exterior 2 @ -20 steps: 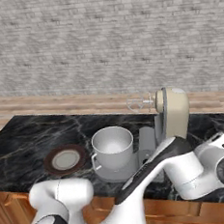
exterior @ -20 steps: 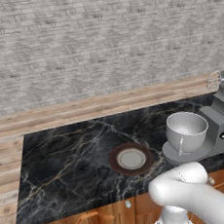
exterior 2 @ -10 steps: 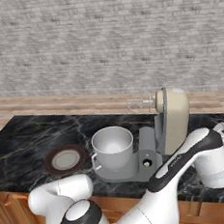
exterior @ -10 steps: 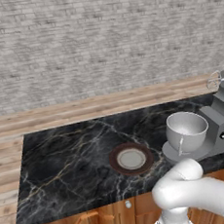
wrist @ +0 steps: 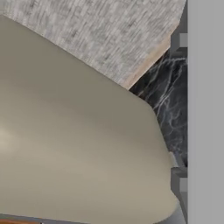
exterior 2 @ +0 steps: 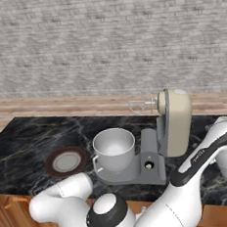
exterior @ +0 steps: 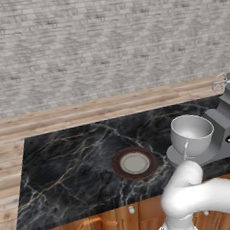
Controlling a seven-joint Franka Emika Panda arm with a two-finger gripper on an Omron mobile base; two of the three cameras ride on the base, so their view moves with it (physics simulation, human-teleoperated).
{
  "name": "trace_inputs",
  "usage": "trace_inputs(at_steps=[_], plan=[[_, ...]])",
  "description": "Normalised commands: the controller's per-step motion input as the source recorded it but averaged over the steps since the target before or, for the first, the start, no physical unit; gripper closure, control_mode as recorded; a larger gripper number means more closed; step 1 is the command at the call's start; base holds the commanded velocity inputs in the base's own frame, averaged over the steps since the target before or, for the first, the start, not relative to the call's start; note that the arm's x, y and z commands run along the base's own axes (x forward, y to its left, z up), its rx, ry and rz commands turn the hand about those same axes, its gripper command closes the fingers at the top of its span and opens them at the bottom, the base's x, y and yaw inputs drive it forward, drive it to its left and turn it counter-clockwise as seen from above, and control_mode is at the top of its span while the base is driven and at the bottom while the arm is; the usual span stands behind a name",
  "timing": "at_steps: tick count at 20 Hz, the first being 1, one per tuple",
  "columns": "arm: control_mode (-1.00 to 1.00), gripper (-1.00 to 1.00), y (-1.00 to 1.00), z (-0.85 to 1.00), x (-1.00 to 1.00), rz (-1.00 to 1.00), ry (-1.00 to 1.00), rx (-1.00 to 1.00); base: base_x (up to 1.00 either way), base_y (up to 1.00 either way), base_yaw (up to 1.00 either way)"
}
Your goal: Add butter and sugar cubes to the stand mixer bowl and then turn on the stand mixer to begin making frosting.
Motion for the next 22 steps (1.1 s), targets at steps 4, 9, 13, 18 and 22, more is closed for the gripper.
trace_inputs(at_steps=[4,9,13,18,22], plan=[[-1.00,-1.00,0.37,0.20,0.07,0.10,0.00,0.00,0.00,0.00,0.00],[-1.00,-1.00,0.46,0.22,0.01,0.11,0.00,-0.02,0.00,0.00,0.00],[-1.00,-1.00,0.56,0.21,0.00,0.11,0.00,-0.04,0.00,0.00,0.00],[-1.00,-1.00,0.69,0.39,0.00,0.10,0.00,-0.07,0.00,0.00,0.00],[-1.00,-1.00,0.75,0.50,0.00,0.11,0.00,-0.12,0.00,0.00,0.00]])
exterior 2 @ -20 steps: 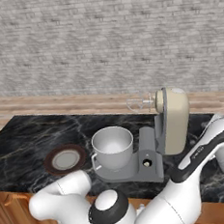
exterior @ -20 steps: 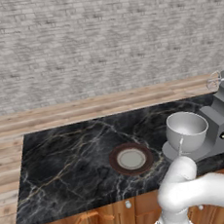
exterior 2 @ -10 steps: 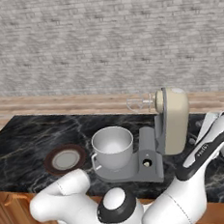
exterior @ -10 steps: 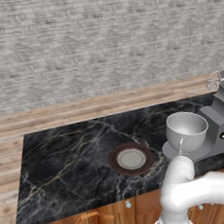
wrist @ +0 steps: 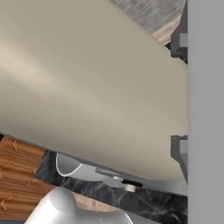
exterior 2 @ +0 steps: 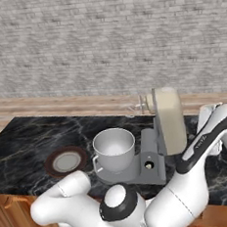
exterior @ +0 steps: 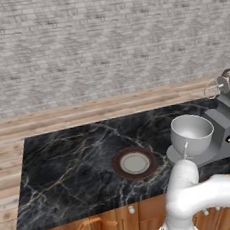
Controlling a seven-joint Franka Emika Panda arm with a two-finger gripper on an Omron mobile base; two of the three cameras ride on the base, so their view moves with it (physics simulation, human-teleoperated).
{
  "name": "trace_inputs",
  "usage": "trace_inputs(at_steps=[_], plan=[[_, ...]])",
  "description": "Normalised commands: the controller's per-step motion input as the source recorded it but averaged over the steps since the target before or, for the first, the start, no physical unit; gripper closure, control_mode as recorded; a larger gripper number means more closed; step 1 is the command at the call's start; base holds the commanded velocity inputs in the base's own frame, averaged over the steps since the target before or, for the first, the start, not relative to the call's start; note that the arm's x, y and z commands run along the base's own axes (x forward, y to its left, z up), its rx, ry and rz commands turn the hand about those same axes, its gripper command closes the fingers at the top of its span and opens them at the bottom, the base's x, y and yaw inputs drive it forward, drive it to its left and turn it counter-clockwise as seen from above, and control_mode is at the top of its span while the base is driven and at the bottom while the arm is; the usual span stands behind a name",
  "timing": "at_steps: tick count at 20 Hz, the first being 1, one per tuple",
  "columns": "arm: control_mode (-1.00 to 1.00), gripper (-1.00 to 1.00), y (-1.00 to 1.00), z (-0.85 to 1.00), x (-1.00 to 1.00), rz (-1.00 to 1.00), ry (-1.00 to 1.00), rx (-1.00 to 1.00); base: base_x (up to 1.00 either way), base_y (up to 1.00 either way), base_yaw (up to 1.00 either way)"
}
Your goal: Add butter and sugar cubes to the stand mixer bowl and then turn on the stand mixer to begin making frosting.
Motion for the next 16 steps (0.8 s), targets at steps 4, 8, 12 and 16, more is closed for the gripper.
trace_inputs(at_steps=[4,8,12,16], plan=[[-1.00,-1.00,0.77,0.39,0.00,0.10,0.04,-0.12,0.00,0.00,0.00],[-1.00,-1.00,0.72,0.24,0.00,0.06,0.03,-0.13,0.00,0.00,0.00],[-1.00,-1.00,0.72,0.05,0.00,0.07,0.11,-0.16,0.00,0.00,0.00],[-1.00,-1.00,0.81,-0.01,0.00,0.09,0.21,-0.21,0.00,0.00,0.00]])
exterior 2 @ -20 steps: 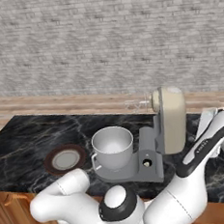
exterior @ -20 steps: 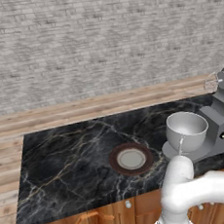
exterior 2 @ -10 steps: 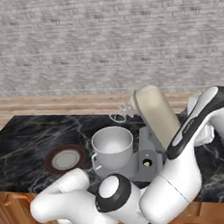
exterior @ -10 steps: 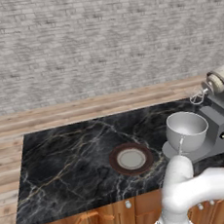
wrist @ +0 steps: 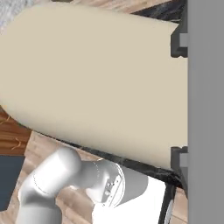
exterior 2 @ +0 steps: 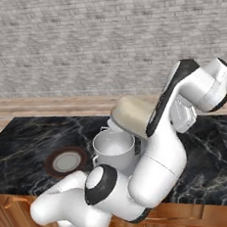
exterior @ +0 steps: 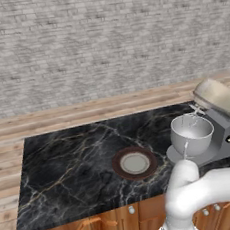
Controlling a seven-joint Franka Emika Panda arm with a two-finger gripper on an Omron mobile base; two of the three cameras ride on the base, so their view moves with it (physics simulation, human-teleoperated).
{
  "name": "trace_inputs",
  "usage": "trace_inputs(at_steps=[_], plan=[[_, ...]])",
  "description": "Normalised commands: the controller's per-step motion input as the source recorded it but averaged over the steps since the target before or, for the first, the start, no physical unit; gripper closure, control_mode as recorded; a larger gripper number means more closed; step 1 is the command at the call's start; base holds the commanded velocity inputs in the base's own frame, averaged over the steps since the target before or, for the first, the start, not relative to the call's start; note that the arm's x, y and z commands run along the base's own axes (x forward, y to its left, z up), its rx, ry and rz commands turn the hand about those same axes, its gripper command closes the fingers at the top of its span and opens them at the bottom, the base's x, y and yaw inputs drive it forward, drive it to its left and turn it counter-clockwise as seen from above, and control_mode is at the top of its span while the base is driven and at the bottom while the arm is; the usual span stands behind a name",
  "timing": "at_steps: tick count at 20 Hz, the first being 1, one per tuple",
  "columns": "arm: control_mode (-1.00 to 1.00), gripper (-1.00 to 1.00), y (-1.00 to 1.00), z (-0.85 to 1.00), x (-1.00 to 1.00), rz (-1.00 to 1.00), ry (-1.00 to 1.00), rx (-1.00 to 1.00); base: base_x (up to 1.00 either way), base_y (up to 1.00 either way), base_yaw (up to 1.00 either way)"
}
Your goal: Add butter and sugar cubes to the stand mixer bowl and then turn on the stand mixer to begin making frosting.
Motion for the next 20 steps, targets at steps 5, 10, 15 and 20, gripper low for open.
trace_inputs(at_steps=[5,10,15,20], plan=[[-1.00,-1.00,0.67,-0.04,-0.02,0.05,0.19,-0.18,0.00,0.00,0.00],[-1.00,-1.00,0.11,0.09,-0.56,-0.03,0.01,-0.05,0.00,0.00,0.00],[-1.00,-1.00,0.00,0.31,-0.97,-0.07,-0.09,-0.01,0.00,0.00,0.00],[-1.00,-1.00,0.05,0.01,-0.85,-0.06,-0.18,0.00,0.00,0.00,0.00]])
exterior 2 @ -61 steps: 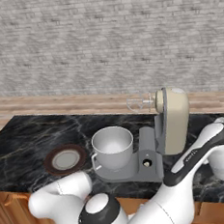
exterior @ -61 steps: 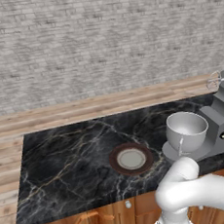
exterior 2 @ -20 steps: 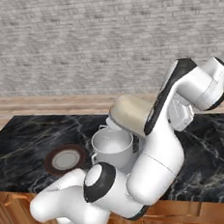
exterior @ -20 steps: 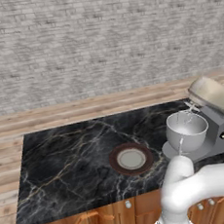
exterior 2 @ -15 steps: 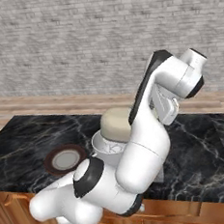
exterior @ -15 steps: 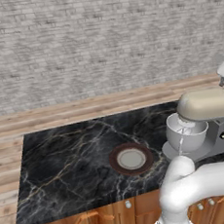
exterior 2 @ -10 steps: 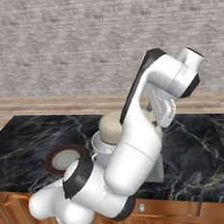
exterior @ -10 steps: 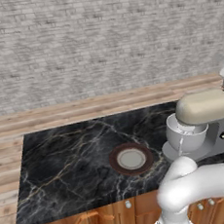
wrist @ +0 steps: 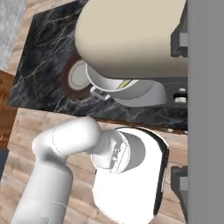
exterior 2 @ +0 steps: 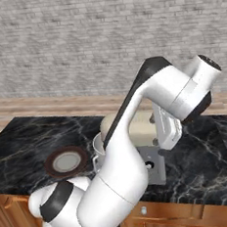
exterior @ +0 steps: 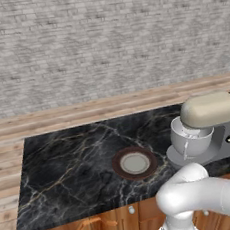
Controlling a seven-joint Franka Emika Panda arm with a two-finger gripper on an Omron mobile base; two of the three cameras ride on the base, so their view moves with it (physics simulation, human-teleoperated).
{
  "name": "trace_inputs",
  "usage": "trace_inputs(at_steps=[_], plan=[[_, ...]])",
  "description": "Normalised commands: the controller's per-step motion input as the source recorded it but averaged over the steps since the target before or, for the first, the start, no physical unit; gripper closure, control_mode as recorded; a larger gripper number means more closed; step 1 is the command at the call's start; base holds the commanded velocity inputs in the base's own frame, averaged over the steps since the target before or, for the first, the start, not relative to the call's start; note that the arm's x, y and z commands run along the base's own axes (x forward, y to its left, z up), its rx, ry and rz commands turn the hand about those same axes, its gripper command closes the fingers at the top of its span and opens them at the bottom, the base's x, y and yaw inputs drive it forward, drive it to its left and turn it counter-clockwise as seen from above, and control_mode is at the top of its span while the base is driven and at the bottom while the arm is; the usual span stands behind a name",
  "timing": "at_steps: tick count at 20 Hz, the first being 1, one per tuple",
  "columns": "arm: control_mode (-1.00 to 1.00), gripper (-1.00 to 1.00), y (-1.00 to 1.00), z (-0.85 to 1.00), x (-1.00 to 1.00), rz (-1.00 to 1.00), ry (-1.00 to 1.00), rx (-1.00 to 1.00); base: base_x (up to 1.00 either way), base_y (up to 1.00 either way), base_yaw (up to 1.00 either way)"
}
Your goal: Add butter and sugar cubes to the stand mixer bowl and then turn on the stand mixer to begin making frosting.
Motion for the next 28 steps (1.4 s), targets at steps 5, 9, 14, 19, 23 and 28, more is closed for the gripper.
trace_inputs(at_steps=[5,9,14,19,23,28], plan=[[-1.00,-1.00,0.09,-0.14,-0.38,-0.01,-0.09,0.08,0.00,0.00,0.00],[-1.00,-1.00,0.04,-0.27,-0.11,-0.03,-0.17,0.18,0.00,0.00,0.00],[-1.00,-1.00,0.14,-0.31,-0.01,-0.01,-0.17,0.15,0.00,0.00,0.00],[-1.00,-1.00,0.19,-0.23,0.05,0.00,-0.02,0.08,0.00,0.00,0.00],[-1.00,-1.00,0.05,-0.25,0.00,-0.01,-0.05,0.08,0.00,0.00,0.00],[-1.00,-1.00,0.02,-0.31,-0.16,-0.06,-0.14,0.02,0.00,0.00,0.00]])
